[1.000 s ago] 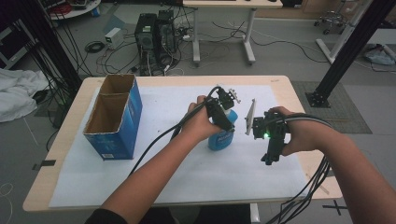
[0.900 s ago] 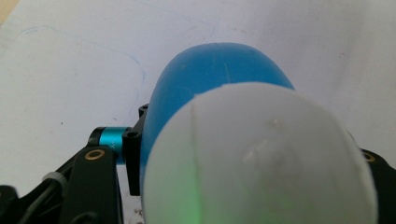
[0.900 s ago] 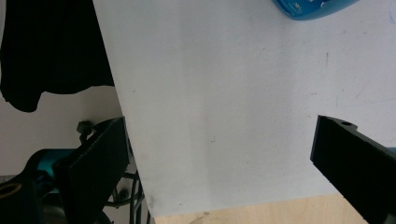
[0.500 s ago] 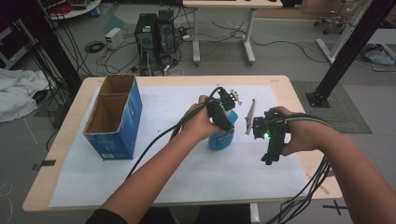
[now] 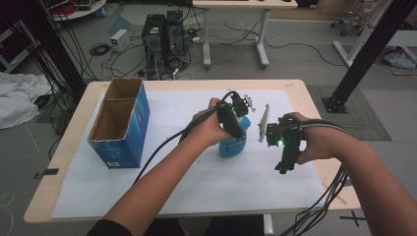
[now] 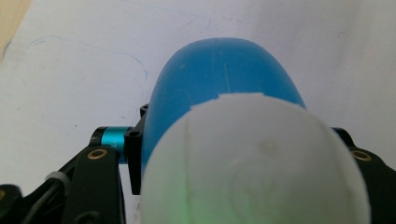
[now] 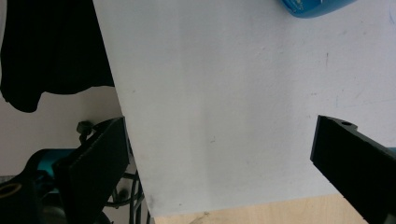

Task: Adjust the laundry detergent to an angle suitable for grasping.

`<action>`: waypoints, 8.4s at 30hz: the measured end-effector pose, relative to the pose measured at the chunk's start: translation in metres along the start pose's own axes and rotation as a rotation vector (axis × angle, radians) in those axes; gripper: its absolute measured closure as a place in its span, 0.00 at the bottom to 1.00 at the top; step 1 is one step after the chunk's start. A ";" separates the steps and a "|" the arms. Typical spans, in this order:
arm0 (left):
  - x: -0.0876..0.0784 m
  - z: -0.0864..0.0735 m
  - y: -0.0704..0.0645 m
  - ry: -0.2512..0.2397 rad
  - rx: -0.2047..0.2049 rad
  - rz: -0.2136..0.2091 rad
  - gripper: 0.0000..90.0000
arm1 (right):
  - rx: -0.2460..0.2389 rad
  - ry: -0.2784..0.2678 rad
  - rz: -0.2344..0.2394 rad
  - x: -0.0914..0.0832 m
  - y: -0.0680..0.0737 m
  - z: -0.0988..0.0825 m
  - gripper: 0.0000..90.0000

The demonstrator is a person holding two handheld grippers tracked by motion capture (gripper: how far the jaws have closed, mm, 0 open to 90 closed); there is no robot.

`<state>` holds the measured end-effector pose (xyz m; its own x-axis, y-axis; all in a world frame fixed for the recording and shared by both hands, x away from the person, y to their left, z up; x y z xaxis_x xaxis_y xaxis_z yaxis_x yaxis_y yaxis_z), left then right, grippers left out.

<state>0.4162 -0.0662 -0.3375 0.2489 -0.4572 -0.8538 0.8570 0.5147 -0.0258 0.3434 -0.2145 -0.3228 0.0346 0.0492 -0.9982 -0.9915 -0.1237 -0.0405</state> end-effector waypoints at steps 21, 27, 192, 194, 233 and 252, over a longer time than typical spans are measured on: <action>-0.051 -0.022 0.014 0.061 0.080 -0.099 0.43 | -0.006 0.000 0.002 -0.001 -0.003 0.010 0.04; -0.065 -0.030 0.018 0.067 0.124 -0.128 0.43 | -0.005 0.005 0.001 -0.001 -0.002 0.014 0.04; -0.135 -0.117 0.042 0.365 0.394 -0.114 0.07 | -0.050 -0.014 0.008 0.007 -0.007 0.045 0.04; -0.136 -0.119 0.043 0.393 0.392 -0.089 0.06 | -0.055 -0.014 0.009 0.006 -0.007 0.046 0.04; -0.146 -0.124 0.046 0.519 0.162 -0.017 0.02 | -0.092 -0.035 -0.005 -0.002 -0.009 0.059 0.04; -0.147 -0.129 0.046 0.534 0.143 -0.010 0.02 | -0.085 -0.046 -0.015 -0.009 -0.014 0.058 0.04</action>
<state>0.3610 0.1184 -0.2803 0.0089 -0.0107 -0.9999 0.9202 0.3914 0.0040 0.3494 -0.1556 -0.3102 0.0413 0.0965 -0.9945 -0.9766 -0.2065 -0.0606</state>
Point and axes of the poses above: each handheld gripper's, and its own axes: x roughly forward along the jaws, z roughly out of its top, y roughly to its left, the point moved 3 cm from there along x, roughly forward along the jaws, and after that the axes turned 13 degrees about -x, right-handed, at the moved point
